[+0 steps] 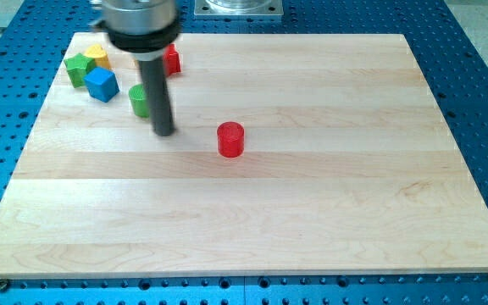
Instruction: Move the red circle vertically to the green circle
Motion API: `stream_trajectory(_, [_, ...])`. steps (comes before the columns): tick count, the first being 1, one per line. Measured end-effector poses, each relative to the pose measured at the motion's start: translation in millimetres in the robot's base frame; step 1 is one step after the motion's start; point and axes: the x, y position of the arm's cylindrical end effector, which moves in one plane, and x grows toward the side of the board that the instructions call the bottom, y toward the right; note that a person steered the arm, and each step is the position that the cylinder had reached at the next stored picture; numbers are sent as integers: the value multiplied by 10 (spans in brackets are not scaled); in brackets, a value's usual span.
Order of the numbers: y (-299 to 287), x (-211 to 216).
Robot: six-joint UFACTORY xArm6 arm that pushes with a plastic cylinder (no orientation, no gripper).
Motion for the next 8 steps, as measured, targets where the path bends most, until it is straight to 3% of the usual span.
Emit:
stream_trajectory(1, [367, 365])
stream_trajectory(2, [717, 1003])
stream_trajectory(3, [1641, 779])
stream_trajectory(4, [1392, 385])
stream_trajectory(5, [1289, 284])
stream_trajectory(6, [503, 86])
stream_trajectory(7, [466, -141])
stream_trajectory(8, [-7, 111])
